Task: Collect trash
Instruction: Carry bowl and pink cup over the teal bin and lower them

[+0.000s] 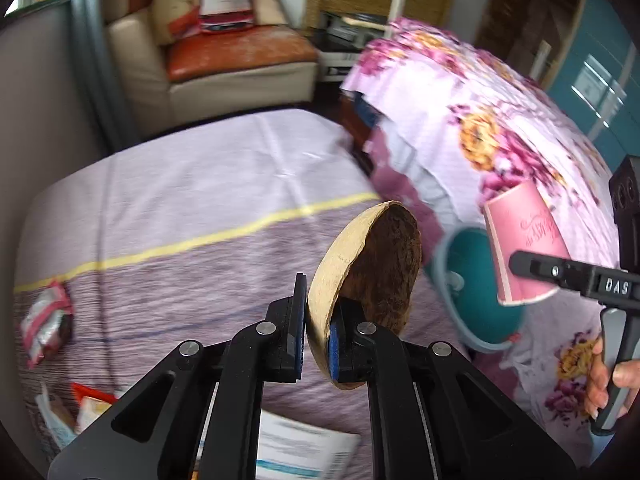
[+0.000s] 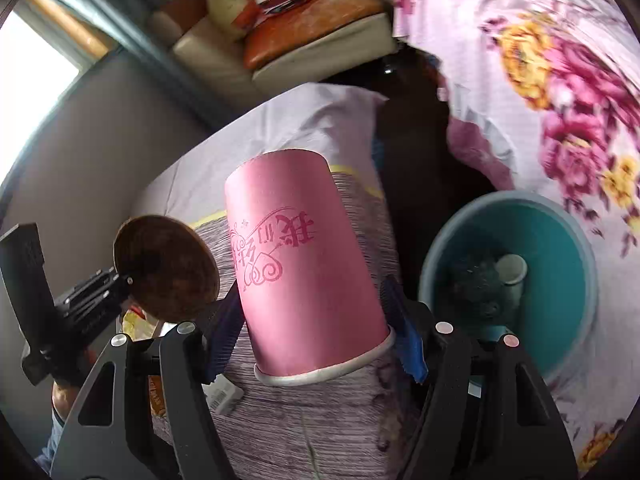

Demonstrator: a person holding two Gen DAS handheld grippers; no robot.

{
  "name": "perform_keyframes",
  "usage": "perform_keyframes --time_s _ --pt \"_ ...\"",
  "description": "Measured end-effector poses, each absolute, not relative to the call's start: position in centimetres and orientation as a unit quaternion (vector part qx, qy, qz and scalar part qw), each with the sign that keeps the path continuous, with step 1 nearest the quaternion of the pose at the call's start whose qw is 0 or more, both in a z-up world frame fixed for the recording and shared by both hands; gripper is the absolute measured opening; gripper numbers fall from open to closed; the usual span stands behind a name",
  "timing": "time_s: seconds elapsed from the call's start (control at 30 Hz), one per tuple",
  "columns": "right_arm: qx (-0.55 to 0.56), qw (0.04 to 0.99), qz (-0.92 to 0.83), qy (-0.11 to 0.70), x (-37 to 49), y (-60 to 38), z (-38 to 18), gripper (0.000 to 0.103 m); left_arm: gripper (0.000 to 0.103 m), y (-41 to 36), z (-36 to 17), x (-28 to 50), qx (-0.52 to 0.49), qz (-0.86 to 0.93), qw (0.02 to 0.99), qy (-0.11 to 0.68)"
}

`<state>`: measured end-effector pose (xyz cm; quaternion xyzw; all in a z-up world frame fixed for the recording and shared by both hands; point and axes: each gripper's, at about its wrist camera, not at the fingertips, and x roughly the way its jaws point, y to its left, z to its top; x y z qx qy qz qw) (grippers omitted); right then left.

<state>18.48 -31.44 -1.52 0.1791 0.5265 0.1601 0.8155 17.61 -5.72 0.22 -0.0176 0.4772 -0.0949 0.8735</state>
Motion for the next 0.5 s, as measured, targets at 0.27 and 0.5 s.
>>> perform_keyframes --time_s 0.27,0.5 --pt "0.224 0.827 0.103 0.505 15.7 -40.3 -1.8 0.064 0.009 -14.2 -1.2 17.4 0.02 -0.15 0.856 0.494" --pt "0.247 0.822 0.073 0.507 14.5 -45.2 -3.6 0.064 0.009 -21.5 -3.7 18.2 0.038 -0.194 0.837 0.511"
